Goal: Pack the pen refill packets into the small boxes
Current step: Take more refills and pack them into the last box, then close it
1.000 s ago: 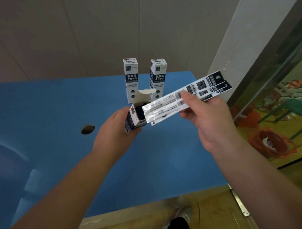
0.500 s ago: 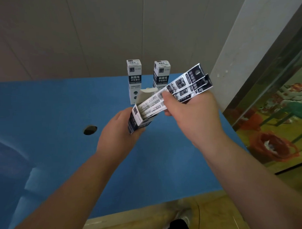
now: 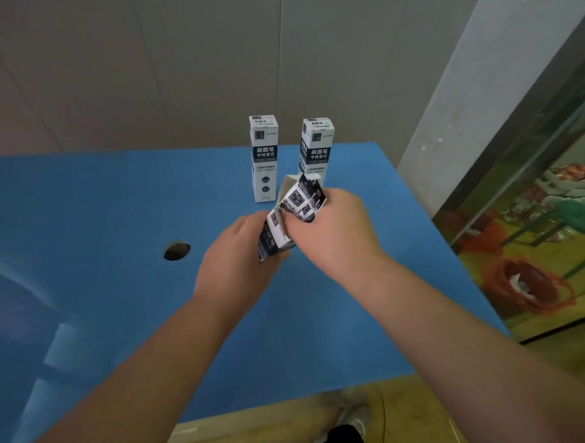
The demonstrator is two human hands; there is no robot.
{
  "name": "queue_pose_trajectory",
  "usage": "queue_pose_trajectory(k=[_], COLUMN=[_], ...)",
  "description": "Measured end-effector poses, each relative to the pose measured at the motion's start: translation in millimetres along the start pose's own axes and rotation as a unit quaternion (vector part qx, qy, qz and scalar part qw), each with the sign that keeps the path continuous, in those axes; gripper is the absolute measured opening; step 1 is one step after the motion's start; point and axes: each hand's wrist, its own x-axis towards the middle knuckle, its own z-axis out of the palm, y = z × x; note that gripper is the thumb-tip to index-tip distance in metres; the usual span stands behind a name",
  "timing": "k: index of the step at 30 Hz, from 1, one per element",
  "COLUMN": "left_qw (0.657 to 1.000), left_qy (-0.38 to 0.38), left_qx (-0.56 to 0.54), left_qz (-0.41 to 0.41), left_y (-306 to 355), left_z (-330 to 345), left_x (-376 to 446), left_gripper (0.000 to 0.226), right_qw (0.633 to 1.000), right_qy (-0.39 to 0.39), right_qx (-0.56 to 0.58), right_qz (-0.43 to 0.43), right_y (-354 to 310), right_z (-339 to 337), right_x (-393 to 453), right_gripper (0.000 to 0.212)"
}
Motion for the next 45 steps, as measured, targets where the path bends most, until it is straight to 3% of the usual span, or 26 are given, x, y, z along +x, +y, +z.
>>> queue_pose_trajectory(k=[3,7,11,15,20,23,26,29,31,34,40,43,45], left_qw=[1.000,1.000,1.000,1.000,1.000,1.000,1.000,1.000,1.000,1.000,1.000,1.000,0.998], left_qy=[0.005,0.004,0.007,0.003,0.011,0.016,0.016,0.012,0.011,0.014,0.007,-0.001,-0.011], left_qx=[0.002,0.000,0.003,0.010,0.003,0.006,0.005,0.003,-0.001,-0.004,-0.002,-0.021,-0.058], left_qz=[-0.001,-0.010,-0.007,-0.004,-0.003,0.000,0.004,0.010,0.002,-0.006,0.002,-0.011,-0.028], left_y=[-0.8,-1.6,0.8,1.0,-2.9,-3.1,-2.8,-5.4,-6.2,-5.5,-3.4,-4.4,-5.3], left_z=[1.2,0.0,0.1,2.3,1.0,3.2,6.9,7.0,5.0,3.7,6.2,1.4,-1.5], left_x=[0.4,1.9,0.2,-0.9,1.6,1.4,-0.5,-0.5,0.4,1.8,1.0,4.7,7.2], left_gripper=[0.046,0.049,0.049,0.044,0.050,0.052,0.048,0.048,0.050,0.051,0.049,0.047,0.047], right_qw=[1.000,0.998,0.994,0.981,0.988,0.975,0.954,0.944,0.948,0.964,0.952,0.977,0.989], right_qy=[-0.015,-0.001,-0.008,-0.063,-0.058,-0.064,-0.120,-0.142,-0.139,-0.110,-0.139,-0.124,-0.094], right_qx=[-0.013,0.004,-0.080,-0.174,-0.131,-0.192,-0.260,-0.284,-0.269,-0.217,-0.257,-0.146,-0.055], right_qz=[0.000,-0.056,-0.075,-0.060,-0.063,-0.092,-0.086,-0.085,-0.094,-0.104,-0.092,-0.097,-0.102], right_y=[1.9,-1.0,0.7,0.0,-7.5,-11.7,-12.9,-14.1,-15.1,-15.1,-8.1,0.0,9.6], right_z=[-2.4,-17.0,-16.2,-7.6,-22.1,-18.8,-7.4,-4.2,-11.1,-20.5,-6.4,-15.3,-19.1], right_x=[0.6,-3.3,-1.2,5.7,6.5,5.9,11.3,17.1,18.3,18.0,17.3,20.6,21.0], right_gripper=[0.032,0.007,0.033,0.040,0.029,0.021,0.015,0.023,0.029,0.015,0.018,0.011,0.026])
